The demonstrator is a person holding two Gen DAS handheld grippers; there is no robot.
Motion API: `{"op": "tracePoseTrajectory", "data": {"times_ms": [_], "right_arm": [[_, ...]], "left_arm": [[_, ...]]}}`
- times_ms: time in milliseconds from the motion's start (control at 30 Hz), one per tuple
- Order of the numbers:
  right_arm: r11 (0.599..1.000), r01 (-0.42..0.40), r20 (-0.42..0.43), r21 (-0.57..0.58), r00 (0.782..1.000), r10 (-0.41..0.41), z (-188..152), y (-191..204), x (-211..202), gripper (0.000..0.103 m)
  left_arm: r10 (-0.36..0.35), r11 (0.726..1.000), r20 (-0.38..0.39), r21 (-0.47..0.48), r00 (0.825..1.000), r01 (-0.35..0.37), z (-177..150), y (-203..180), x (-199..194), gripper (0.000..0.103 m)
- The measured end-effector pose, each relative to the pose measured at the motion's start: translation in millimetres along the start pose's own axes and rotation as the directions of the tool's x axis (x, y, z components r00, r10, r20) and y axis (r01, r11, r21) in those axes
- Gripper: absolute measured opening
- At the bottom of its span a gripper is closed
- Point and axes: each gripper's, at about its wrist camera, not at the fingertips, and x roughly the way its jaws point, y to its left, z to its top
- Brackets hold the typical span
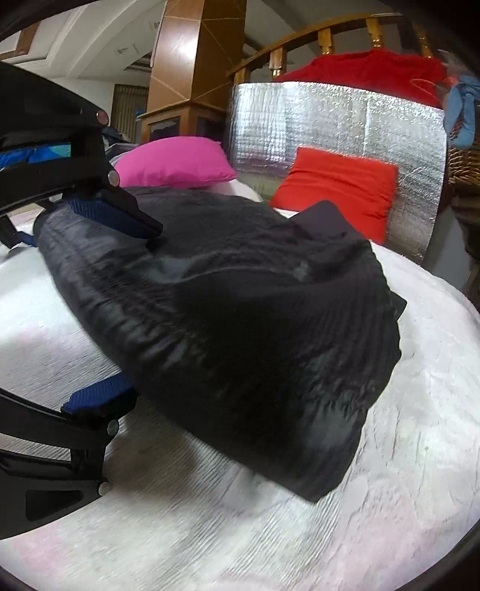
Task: Fold large clothes
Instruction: 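Grasp the black jacket bundle edge with both tools and lift it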
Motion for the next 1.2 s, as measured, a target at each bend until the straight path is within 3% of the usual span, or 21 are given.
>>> {"op": "tracePoseTrajectory", "data": {"times_ms": [267,300,367,433,700,1200], "right_arm": [[0.999,-0.040,0.079,0.013,0.996,0.039,7,1,8,0.076],[0.999,-0.037,0.085,0.009,0.996,0.037,8,2,9,0.076],[1.000,-0.008,0.096,-0.012,0.995,0.009,6,5,10,0.071],[0.999,0.023,0.105,-0.027,0.994,-0.020,6,7,11,0.058],[0.990,0.057,0.139,-0.131,0.989,-0.039,6,17,-3,0.036],[0.981,0.054,0.153,-0.188,0.988,-0.025,-6,20,-40,0.032]], "left_arm": [[-0.058,0.997,0.033,-0.054,0.998,0.059,2,7,0,0.078],[-0.054,0.997,0.041,-0.051,0.998,0.056,1,6,0,0.074],[-0.038,0.998,0.051,-0.040,0.998,0.040,3,4,1,0.064],[-0.038,0.999,0.056,-0.031,0.998,0.039,4,4,1,0.060],[0.019,0.995,0.120,0.095,0.993,-0.030,-3,-17,-3,0.036],[0.021,0.976,0.161,0.208,0.987,-0.055,-39,-30,-35,0.030]]}}
